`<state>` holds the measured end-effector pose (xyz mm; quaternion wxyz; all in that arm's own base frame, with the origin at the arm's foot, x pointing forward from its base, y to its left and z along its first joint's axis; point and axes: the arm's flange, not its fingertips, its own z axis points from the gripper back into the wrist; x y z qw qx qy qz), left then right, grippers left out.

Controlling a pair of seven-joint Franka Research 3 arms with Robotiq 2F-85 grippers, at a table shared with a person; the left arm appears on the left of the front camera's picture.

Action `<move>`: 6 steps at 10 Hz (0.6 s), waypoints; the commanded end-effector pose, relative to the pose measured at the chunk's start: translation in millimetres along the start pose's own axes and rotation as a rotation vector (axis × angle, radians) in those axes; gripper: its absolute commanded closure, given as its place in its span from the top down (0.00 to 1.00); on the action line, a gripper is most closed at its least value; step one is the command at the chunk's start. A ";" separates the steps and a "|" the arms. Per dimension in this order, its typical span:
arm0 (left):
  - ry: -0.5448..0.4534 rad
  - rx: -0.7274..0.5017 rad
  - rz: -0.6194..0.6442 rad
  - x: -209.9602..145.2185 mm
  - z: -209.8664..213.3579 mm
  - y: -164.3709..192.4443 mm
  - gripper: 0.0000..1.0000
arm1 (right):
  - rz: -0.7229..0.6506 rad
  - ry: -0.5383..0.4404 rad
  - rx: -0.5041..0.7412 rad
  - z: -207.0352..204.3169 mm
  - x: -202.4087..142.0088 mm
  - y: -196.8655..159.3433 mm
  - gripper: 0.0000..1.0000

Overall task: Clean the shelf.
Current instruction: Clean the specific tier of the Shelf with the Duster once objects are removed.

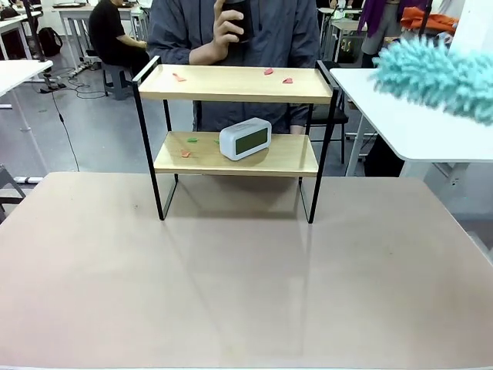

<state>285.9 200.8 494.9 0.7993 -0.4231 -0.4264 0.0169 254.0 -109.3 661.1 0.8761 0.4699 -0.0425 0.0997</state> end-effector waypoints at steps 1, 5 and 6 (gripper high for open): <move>-0.026 -0.018 -0.023 -1.2 -2.2 0.4 1.00 | -0.015 -0.101 -0.218 -40.4 43.7 26.6 0.12; -0.026 -0.018 -0.023 -1.2 -2.2 0.4 1.00 | 0.050 -0.078 -0.195 -38.9 44.6 51.3 0.12; -0.026 -0.018 -0.023 -1.2 -2.2 0.4 1.00 | 0.050 -0.078 -0.195 -38.9 44.6 51.3 0.12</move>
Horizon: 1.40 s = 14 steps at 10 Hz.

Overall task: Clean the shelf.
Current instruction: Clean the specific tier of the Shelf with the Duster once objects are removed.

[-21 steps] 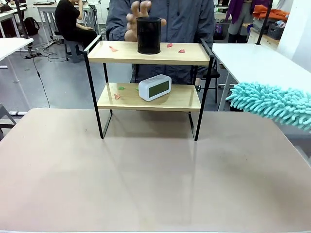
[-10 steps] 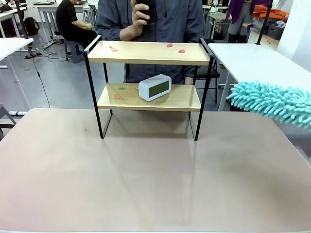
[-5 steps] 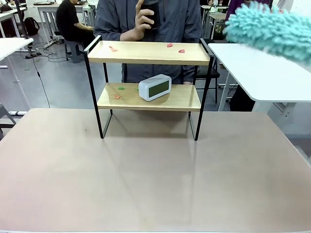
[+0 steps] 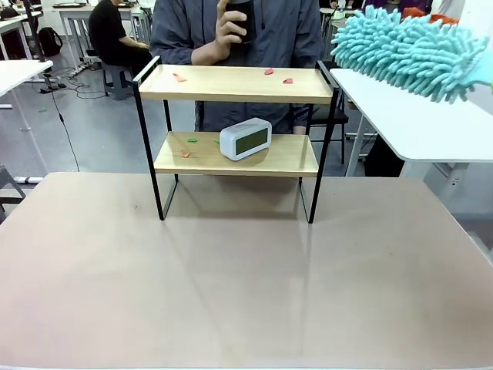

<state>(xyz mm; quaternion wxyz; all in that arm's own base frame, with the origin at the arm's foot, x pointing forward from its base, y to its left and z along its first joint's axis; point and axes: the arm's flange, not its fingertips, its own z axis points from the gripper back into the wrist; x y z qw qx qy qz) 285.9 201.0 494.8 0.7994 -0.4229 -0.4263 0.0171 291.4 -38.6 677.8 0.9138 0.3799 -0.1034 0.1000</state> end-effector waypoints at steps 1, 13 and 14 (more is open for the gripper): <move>-0.026 -0.018 -0.023 -1.2 -2.3 0.2 1.00 | 0.000 0.002 -0.021 -9.2 5.3 3.4 0.12; -0.026 -0.018 -0.023 -1.2 -2.3 0.2 1.00 | -0.145 -0.183 -0.283 -153.6 138.7 72.3 0.12; -0.026 -0.018 -0.023 -1.2 -2.3 0.2 1.00 | -0.153 -0.172 -0.304 -162.3 138.3 71.7 0.12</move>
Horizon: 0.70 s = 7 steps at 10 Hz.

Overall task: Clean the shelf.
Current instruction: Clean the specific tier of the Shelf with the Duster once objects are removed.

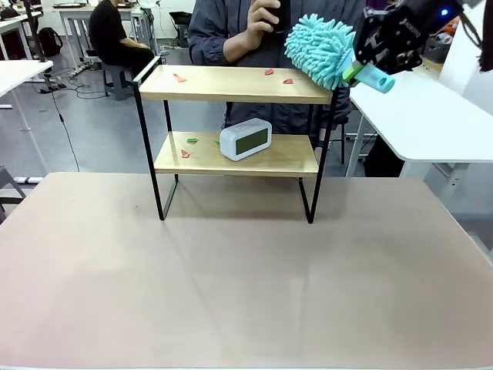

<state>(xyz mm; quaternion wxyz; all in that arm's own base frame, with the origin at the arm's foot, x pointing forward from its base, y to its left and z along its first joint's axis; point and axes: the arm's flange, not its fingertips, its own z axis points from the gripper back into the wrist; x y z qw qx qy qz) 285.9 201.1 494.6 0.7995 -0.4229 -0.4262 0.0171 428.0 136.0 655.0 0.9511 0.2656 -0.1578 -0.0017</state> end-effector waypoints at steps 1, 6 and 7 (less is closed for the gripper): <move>-0.026 -0.019 -0.023 -1.2 -2.4 0.0 1.00 | -0.034 -0.018 -0.046 -11.6 -4.8 2.5 0.12; -0.026 -0.019 -0.023 -1.2 -2.4 0.0 1.00 | 0.030 0.063 -0.037 -35.2 -1.8 18.0 0.12; -0.026 -0.019 -0.023 -1.2 -2.4 0.0 1.00 | 0.052 0.076 -0.021 -38.1 -0.6 25.5 0.12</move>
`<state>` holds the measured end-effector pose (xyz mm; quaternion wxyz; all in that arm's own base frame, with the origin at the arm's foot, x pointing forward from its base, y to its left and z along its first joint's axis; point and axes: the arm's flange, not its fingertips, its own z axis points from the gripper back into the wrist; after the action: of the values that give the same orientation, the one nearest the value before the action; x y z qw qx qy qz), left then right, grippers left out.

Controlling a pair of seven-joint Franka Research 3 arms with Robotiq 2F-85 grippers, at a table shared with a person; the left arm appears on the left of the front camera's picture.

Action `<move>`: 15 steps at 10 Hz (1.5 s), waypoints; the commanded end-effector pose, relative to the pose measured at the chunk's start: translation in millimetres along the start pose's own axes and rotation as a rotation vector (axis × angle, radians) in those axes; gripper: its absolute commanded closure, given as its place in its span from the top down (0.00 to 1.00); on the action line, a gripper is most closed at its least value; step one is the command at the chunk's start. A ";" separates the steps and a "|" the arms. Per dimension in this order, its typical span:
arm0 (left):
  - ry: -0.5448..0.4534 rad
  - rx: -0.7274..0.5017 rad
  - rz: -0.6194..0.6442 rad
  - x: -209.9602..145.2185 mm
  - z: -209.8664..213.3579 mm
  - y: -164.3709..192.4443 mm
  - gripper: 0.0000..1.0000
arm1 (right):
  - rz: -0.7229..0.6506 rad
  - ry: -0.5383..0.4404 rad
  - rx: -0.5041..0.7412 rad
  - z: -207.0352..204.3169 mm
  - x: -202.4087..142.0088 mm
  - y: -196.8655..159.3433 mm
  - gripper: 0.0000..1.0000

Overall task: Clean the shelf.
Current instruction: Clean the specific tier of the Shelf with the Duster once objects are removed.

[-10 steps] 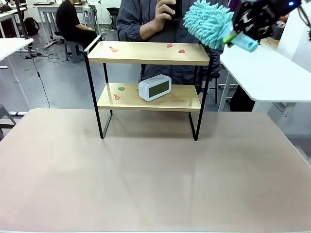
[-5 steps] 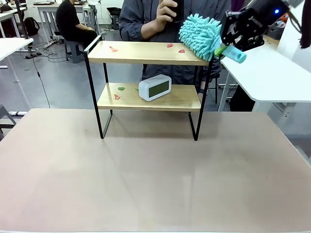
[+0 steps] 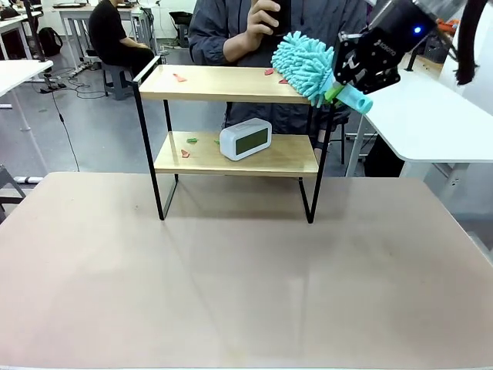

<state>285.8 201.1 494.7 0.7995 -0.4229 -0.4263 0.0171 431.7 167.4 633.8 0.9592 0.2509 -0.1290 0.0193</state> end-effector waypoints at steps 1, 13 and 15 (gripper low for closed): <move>-0.026 -0.019 -0.023 -1.2 -2.5 0.1 1.00 | 0.042 0.019 0.013 -6.5 8.5 16.5 0.12; -0.026 -0.019 -0.023 -1.2 -2.5 0.1 1.00 | 0.444 0.468 0.248 -39.2 35.2 84.4 0.12; -0.026 -0.019 -0.023 -1.2 -2.5 0.1 1.00 | 0.471 0.587 0.286 -22.6 37.3 67.0 0.12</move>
<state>285.7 201.2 494.6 0.7994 -0.4231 -0.4263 0.0172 458.9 252.3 646.7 0.8935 0.3217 0.0687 0.3055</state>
